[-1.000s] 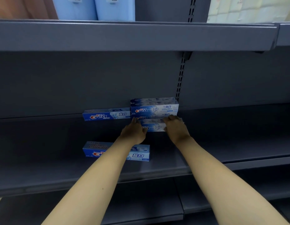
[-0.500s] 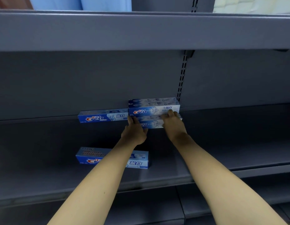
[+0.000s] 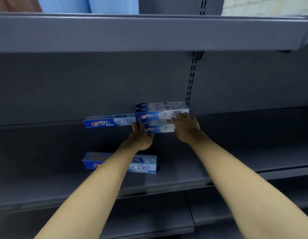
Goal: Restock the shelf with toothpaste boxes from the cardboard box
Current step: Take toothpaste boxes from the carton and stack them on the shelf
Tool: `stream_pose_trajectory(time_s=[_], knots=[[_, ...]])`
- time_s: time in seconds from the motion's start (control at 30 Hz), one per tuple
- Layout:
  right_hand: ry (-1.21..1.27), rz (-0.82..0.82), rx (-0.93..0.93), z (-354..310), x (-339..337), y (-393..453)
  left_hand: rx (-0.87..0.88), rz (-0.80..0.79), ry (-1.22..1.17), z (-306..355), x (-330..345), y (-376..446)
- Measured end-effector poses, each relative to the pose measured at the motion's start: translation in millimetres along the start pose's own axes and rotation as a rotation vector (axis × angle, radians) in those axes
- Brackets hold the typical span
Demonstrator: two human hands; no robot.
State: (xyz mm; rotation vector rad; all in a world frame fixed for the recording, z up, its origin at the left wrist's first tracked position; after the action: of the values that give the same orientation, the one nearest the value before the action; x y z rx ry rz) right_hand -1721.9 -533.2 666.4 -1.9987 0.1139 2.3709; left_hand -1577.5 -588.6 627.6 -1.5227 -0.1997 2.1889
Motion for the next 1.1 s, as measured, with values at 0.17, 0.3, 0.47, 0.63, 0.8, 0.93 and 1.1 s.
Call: stream_pose_trajectory(time_s=[0.17,0.3,0.47,0.63,0.8,0.93,1.1], knots=[[0.123,0.070,-0.025,-25,1,-15,0.085,0.077,0.044,-18,-23,-21],[0.222,0.163,-0.102,-53,-9,-18,0.050,0.092,0.156,-46,-32,-37],[0.301,0.246,-0.221,-89,-29,-25,0.007,0.094,0.262,-71,-36,-54],[0.480,0.100,-0.349,-120,-35,-35,0.083,0.017,0.164,-83,-39,-72],[0.274,-0.032,-0.445,-147,-31,-45,0.259,0.040,0.206,-87,-41,-91],[0.237,-0.041,-0.462,-156,-29,-48,0.312,0.071,0.248,-95,-39,-94],[0.312,-0.022,-0.419,-163,-30,-41,0.279,0.195,0.271,-107,-47,-90]])
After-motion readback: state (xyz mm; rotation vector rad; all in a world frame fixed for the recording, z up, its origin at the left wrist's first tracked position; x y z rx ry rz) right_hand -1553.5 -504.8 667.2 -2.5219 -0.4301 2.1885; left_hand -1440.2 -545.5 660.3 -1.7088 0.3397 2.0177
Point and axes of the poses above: each hand's wrist, its own y-axis towards the middle knuckle, its own x-axis out of the palm, z = x × y, the point moved 9 cm from there along y, towards the middle knuckle, and after that the axes turned 14 degrees about -x, right-handed, at the moved point
